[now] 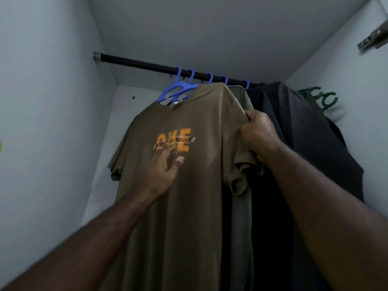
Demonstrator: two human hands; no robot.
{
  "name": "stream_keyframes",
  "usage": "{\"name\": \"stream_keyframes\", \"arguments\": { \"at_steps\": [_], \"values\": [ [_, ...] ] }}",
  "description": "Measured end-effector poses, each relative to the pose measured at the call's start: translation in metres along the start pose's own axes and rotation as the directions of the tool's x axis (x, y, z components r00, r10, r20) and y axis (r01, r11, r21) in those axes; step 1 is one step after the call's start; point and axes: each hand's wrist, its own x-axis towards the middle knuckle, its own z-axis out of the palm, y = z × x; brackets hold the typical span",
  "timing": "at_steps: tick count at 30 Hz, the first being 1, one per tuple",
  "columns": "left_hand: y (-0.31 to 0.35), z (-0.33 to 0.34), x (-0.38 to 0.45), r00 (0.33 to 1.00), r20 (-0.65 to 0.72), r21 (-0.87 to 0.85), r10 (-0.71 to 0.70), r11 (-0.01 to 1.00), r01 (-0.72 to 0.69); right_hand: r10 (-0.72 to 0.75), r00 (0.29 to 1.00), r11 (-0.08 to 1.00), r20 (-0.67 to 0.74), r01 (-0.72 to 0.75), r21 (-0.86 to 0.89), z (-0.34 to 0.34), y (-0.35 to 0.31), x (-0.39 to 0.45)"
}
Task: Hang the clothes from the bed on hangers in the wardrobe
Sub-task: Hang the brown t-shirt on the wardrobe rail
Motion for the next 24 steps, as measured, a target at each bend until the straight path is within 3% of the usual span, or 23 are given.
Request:
{"name": "stream_keyframes", "arguments": {
  "at_steps": [10, 15, 20, 24],
  "values": [
    [0.042, -0.015, -0.074, 1.0, 0.0, 0.269, -0.001, 0.963, 0.001, -0.149, 0.983, 0.975, -0.109, 0.128, -0.184, -0.049, -0.016, -0.076],
    [0.066, -0.038, -0.105, 0.999, 0.034, 0.344, -0.018, 0.939, 0.005, -0.144, 0.989, 0.896, -0.015, 0.124, -0.427, -0.065, -0.028, -0.125],
    [0.085, -0.061, -0.147, 0.995, 0.083, 0.418, -0.062, 0.908, 0.021, -0.201, 0.976, 0.793, 0.079, 0.21, -0.571, -0.07, -0.038, -0.175],
    [0.098, -0.08, -0.179, 0.991, 0.108, 0.487, -0.075, 0.873, 0.013, -0.133, 0.973, 0.708, 0.186, 0.225, -0.67, -0.075, -0.059, -0.211]
  ]
}}
